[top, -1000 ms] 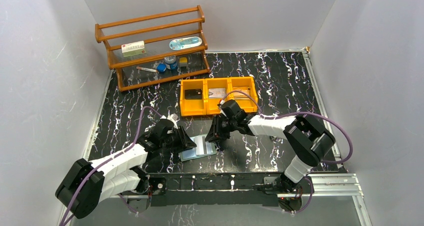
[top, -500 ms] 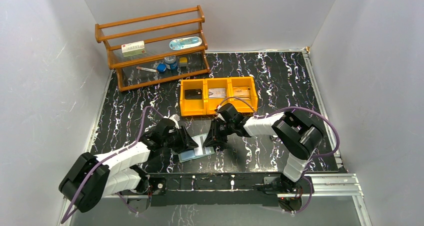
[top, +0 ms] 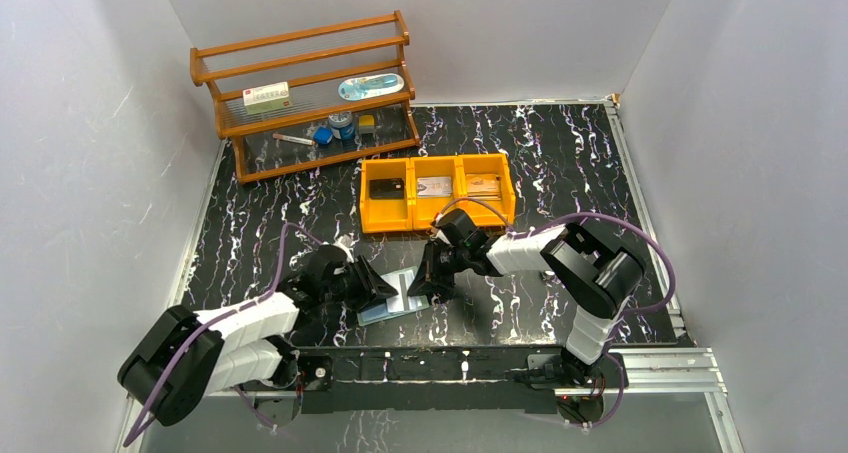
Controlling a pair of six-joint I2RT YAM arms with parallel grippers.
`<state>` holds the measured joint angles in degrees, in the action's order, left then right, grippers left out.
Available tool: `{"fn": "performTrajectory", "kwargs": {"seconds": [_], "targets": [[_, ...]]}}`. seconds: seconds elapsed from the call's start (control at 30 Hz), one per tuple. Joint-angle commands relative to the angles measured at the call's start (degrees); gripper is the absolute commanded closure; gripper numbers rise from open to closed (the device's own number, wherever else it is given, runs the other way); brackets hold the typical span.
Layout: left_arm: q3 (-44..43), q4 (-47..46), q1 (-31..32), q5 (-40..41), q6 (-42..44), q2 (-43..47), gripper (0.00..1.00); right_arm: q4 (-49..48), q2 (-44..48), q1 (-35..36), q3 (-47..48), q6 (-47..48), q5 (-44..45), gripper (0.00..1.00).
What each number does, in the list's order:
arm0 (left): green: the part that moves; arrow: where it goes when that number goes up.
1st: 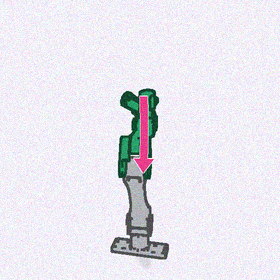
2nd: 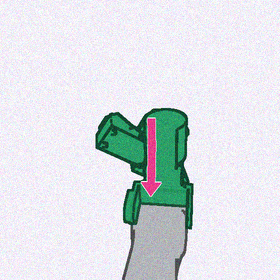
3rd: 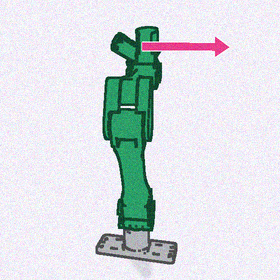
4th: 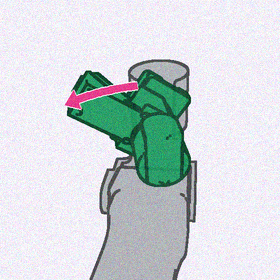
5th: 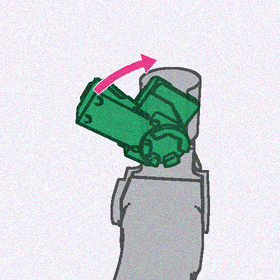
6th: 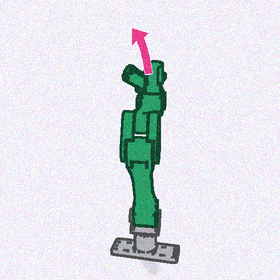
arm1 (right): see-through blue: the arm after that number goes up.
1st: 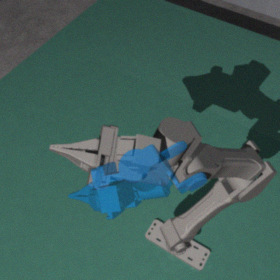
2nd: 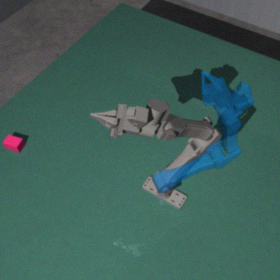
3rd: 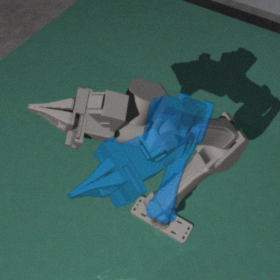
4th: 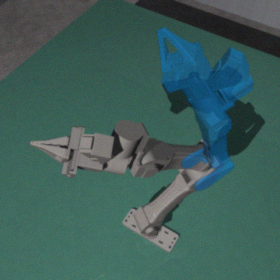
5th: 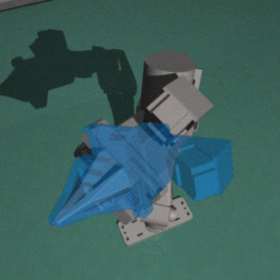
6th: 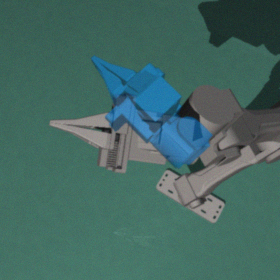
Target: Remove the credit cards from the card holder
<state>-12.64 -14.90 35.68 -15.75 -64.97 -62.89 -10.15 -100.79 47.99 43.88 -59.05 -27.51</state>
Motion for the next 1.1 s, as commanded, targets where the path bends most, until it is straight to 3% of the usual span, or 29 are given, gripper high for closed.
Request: {"fn": "performTrajectory", "kwargs": {"seconds": [0.0, 0.2, 0.43, 0.7, 0.83, 1.07], "targets": [[2.28, -4.25, -0.26, -2.56, -0.67, -4.26, 0.66, 3.33, -2.67, 0.31, -1.87, 0.69, 3.18, 0.88], [4.86, -12.38, -0.27, -4.7, -3.16, -6.48, 0.81, 2.98, -3.27, 0.35, -1.95, 0.51, 2.5, 0.89], [2.15, -0.56, -0.32, -0.25, -0.05, -0.23, 0.94, 4.97, -2.09, 0.12, -2.13, 0.54, 5.27, 0.89], [1.15, 7.59, -0.61, 1.95, 2.11, 5.81, 0.94, 8.49, -1.03, -0.57, -1.44, 2.08, 8.26, 0.95], [0.8, 8.48, -0.61, 1.72, 2.64, 6.03, 0.89, 8.12, -0.31, -0.6, -1.21, 2.74, 8.42, 0.96], [-0.25, 8.76, -0.61, 1.6, 3.46, 4.67, 0.86, 8.23, 4.01, 0.53, 3.33, 7.79, 6.32, 0.84]]}}
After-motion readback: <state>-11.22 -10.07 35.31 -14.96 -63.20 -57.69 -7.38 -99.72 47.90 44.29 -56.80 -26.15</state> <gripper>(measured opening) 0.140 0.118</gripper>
